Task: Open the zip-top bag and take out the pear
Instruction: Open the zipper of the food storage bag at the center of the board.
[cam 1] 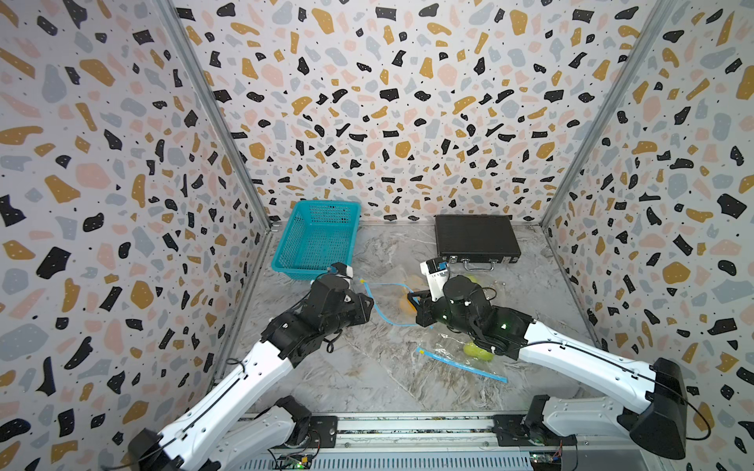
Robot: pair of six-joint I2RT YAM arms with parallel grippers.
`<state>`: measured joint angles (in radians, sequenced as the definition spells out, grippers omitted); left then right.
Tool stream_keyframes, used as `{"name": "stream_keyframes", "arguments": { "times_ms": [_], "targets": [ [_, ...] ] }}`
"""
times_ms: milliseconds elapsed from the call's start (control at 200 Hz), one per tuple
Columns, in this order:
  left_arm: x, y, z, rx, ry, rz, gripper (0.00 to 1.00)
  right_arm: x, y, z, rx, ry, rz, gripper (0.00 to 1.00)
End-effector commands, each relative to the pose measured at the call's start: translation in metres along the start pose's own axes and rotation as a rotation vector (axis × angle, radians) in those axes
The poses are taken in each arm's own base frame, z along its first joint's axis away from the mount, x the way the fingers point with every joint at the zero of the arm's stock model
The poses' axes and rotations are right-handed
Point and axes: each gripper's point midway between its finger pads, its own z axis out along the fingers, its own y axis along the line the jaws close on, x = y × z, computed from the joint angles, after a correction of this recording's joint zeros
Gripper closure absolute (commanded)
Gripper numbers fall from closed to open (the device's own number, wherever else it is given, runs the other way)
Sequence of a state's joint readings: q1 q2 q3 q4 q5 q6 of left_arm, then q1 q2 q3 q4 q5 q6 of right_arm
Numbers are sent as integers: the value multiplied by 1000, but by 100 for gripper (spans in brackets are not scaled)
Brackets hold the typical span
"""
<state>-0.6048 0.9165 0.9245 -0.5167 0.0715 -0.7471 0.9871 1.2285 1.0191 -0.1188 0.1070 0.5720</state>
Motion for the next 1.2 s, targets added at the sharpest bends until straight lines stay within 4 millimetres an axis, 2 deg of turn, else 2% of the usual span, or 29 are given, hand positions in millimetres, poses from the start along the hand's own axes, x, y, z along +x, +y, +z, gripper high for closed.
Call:
{"name": "stream_keyframes", "arguments": {
  "times_ms": [0, 60, 135, 225, 546, 736, 826, 886, 1026, 1196],
  "targets": [
    [-17, -43, -24, 174, -21, -33, 65, -8, 8, -7, -29, -20, -5, 100],
    [-15, -55, -25, 239, 3, -60, 66, -8, 8, -7, -28, -21, -5, 100],
    [-8, -68, -23, 310, 33, -107, 72, -9, 7, -9, -23, -25, -6, 100],
    [1, -75, -16, 344, 62, -120, 73, -10, 7, -11, -21, -27, -9, 100],
    [17, -78, 34, 347, 174, -134, 81, -13, 7, -15, -21, -38, -4, 100],
    [16, -74, 65, 292, 198, -106, 82, -16, 13, -18, -39, -42, 3, 100],
    [18, -65, 83, 240, 207, -111, 82, -17, 16, -20, -47, -45, 4, 100],
    [10, -64, 92, 221, 172, -97, 82, -18, 19, -22, -58, -45, 7, 100],
    [7, -41, 115, 117, 126, -103, 77, -18, 25, -25, -84, -48, 28, 100],
    [25, -10, 135, 16, 143, -69, 76, -19, 30, -31, -102, -32, 47, 100]
  ]
}}
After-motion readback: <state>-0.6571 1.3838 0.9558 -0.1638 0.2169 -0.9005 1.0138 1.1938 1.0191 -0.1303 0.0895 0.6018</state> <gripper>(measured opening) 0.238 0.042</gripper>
